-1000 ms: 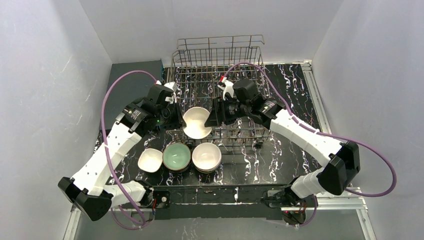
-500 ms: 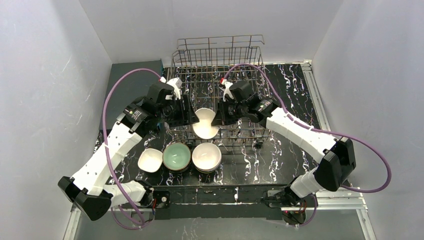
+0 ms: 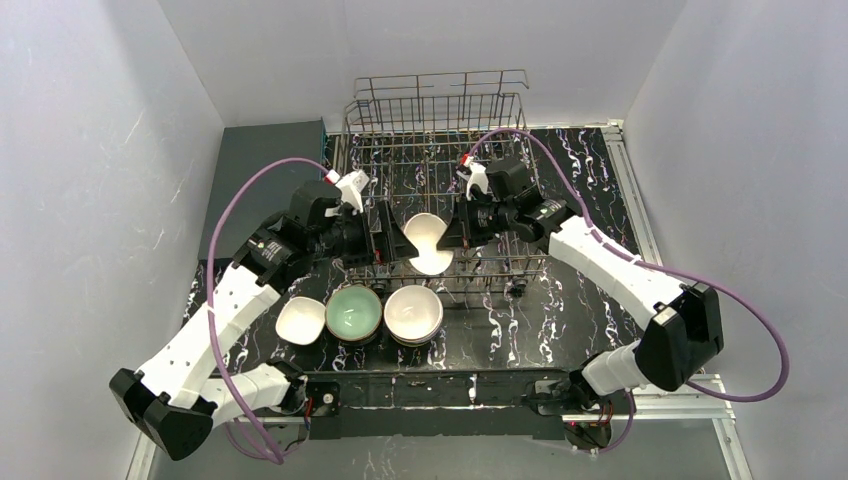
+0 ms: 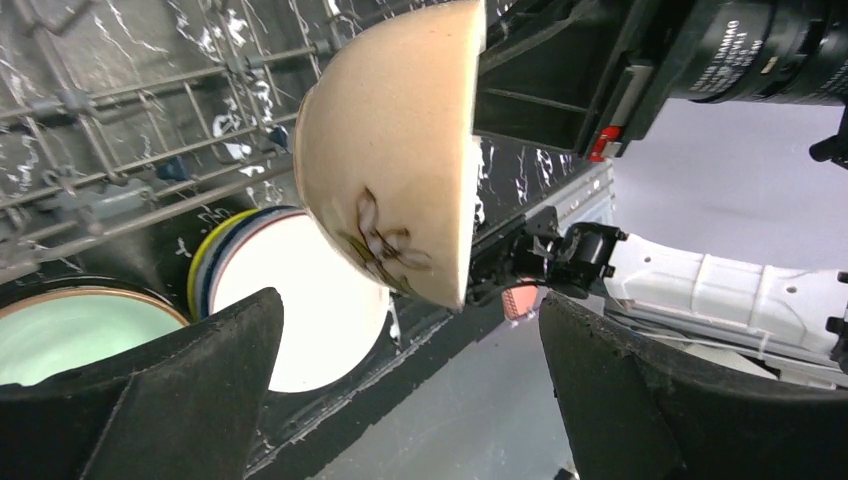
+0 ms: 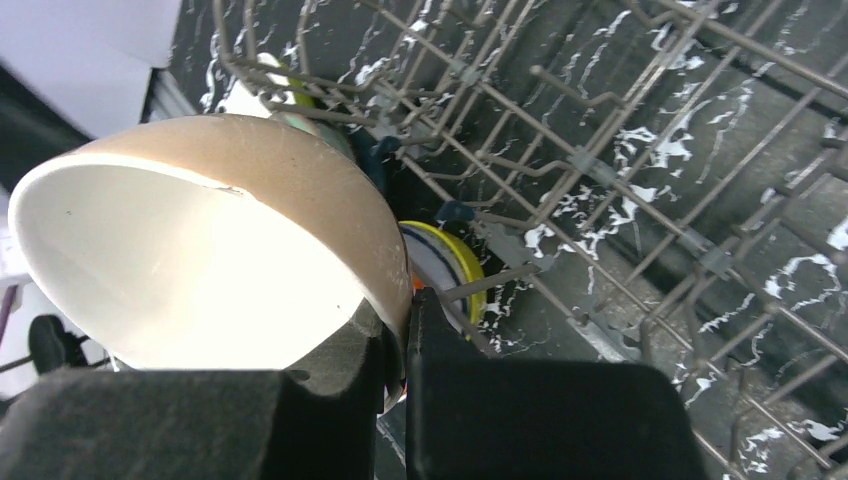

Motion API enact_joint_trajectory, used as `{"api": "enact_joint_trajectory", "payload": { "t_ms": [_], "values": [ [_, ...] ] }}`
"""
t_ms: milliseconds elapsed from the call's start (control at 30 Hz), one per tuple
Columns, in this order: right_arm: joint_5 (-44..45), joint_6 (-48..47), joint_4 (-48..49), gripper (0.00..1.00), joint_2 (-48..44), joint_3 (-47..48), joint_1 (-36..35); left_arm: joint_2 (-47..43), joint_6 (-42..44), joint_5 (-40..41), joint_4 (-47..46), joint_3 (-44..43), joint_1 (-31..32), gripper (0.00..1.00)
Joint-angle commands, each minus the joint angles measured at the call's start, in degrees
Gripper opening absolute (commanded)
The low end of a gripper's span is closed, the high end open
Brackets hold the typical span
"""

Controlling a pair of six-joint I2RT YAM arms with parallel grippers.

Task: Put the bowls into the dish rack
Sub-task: Adjust the bowl.

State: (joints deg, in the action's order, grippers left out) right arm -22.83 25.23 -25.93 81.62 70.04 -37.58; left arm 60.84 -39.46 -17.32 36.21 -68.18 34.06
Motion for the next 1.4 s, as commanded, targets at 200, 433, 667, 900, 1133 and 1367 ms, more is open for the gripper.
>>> {"api": "enact_joint_trajectory", "payload": {
  "t_ms": [200,433,667,900,1133,1367],
  "values": [
    [-12.6,0.9,11.2,0.01,-5.6,-0.2,-0.2,-1.4,-5.5,-8.0,-9.8,6.4,-0.7,0.98],
    [-12.4,0.9,11.1,0.01,-5.6,-0.4,-0.2,-0.1,-7.8,-11.3,-14.3,6.9,-0.7,0.85],
    [-10.1,-0.4,9.2,0.01,-5.3,0.2,-0.1,0.5,-8.6,-11.8,-13.8,7.0,-0.7,0.62],
    [-9.7,-0.9,9.2,0.12,-4.5,0.6,-0.2,1.2,-9.7,-11.6,-13.7,7.3,-1.1,0.34],
    [-8.7,-0.4,9.1,0.41,-3.8,0.5,0.2,2.9,-11.0,-13.2,-15.1,7.6,-3.2,0.13],
    [-6.4,0.3,8.2,0.55,-4.1,0.4,1.9,7.3,-9.5,-16.4,-15.1,4.5,-5.7,0.05]
  ]
}}
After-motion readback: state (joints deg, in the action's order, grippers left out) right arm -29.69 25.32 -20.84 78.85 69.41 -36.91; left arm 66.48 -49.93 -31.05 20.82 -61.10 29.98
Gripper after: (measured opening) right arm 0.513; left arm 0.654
